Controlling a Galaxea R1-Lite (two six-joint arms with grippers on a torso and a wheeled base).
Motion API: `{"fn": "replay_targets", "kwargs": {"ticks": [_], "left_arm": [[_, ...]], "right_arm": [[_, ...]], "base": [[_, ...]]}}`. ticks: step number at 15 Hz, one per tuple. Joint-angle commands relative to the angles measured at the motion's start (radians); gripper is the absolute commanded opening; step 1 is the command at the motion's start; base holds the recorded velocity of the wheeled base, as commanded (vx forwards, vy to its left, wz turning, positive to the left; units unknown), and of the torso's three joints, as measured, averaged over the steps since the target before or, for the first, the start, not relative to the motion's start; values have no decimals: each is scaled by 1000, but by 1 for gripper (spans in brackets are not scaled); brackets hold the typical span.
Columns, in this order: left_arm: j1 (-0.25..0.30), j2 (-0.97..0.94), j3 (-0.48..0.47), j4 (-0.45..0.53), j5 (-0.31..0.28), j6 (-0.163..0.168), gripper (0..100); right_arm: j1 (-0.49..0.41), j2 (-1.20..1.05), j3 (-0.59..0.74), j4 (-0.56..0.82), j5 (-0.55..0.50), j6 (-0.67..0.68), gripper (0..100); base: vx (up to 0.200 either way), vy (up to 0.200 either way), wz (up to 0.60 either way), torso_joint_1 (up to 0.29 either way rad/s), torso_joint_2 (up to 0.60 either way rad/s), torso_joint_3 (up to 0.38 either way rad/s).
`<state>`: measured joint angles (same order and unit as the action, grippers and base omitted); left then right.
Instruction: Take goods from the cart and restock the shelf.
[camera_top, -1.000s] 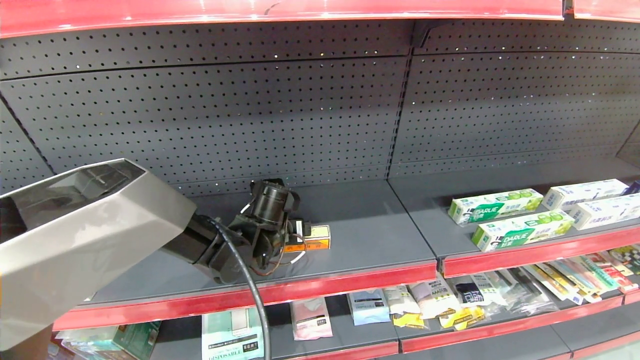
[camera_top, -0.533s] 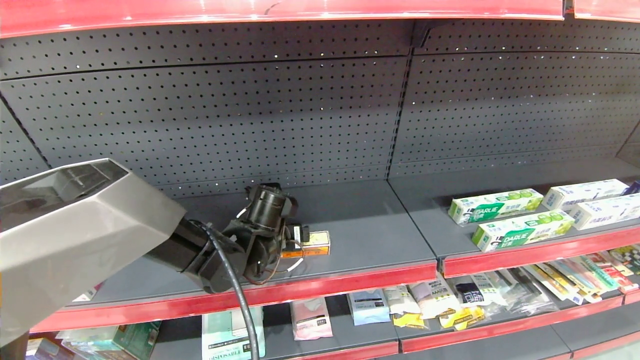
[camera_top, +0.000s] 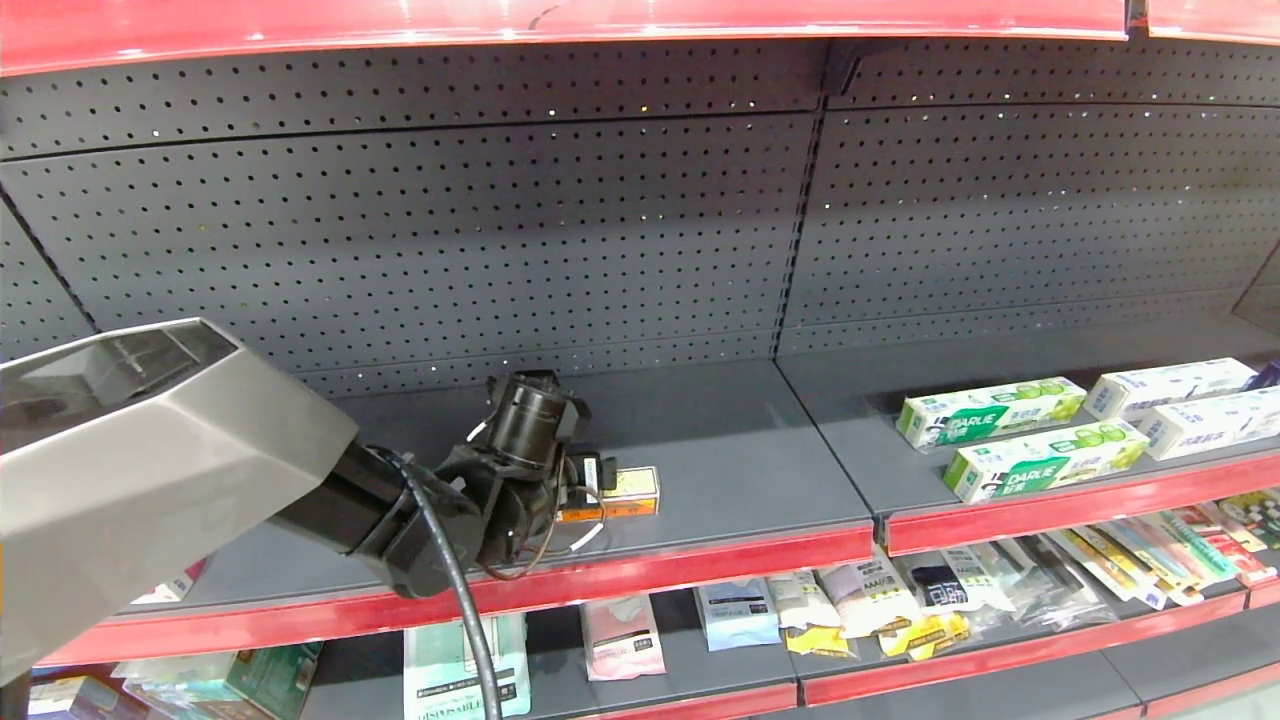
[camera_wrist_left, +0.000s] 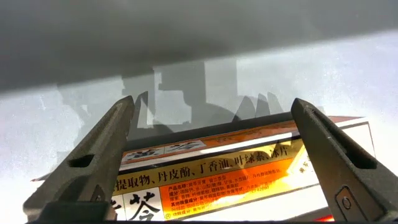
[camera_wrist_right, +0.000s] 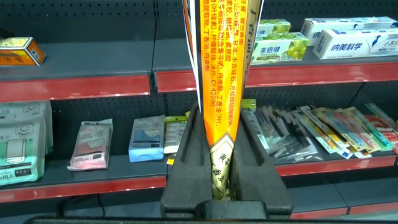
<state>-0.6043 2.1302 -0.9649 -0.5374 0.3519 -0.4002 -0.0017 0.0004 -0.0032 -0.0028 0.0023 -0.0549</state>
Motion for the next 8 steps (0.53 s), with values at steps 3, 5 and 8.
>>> {"fn": "replay_targets", "kwargs": {"ticks": [3, 5, 8], "left_arm": [[0, -18, 49, -7, -7, -2, 100], [4, -18, 57, -13, -7, -2, 100], [3, -18, 63, -35, -8, 0, 100]], "right_arm": [[0, 0, 0, 0, 1, 0, 0], [0, 0, 0, 0, 1, 0, 0], [0, 0, 0, 0, 1, 0, 0]], "base": [[0, 0, 0, 0, 0, 0], [0, 0, 0, 0, 0, 0], [0, 0, 0, 0, 0, 0]]}}
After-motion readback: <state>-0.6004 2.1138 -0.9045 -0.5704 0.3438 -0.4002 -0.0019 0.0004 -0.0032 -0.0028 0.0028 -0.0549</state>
